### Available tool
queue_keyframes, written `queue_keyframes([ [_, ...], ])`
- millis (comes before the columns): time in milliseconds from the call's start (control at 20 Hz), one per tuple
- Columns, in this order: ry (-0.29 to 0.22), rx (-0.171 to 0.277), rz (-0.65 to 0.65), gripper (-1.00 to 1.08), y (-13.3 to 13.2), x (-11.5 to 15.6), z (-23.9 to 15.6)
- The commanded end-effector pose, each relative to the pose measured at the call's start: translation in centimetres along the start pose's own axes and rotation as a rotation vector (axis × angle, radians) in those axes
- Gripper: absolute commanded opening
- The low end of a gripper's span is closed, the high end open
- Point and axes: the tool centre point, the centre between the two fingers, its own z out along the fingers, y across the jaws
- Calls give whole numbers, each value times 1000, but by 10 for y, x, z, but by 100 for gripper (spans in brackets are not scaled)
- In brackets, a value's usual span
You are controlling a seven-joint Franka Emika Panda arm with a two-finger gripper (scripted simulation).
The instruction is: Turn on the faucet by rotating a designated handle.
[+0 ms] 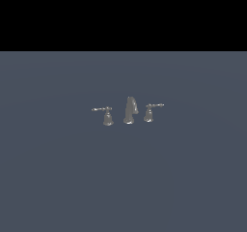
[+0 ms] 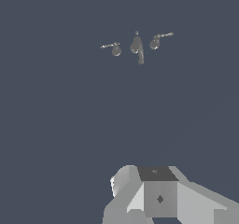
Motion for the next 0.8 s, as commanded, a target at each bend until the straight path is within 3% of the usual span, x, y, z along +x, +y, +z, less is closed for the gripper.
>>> queue_keyframes([
  [0,0,0,0,-100,0,0,0],
  [400,1,-1,37,-100,-3,11,12],
  [750,3,-4,131,-100,-10,38,40],
])
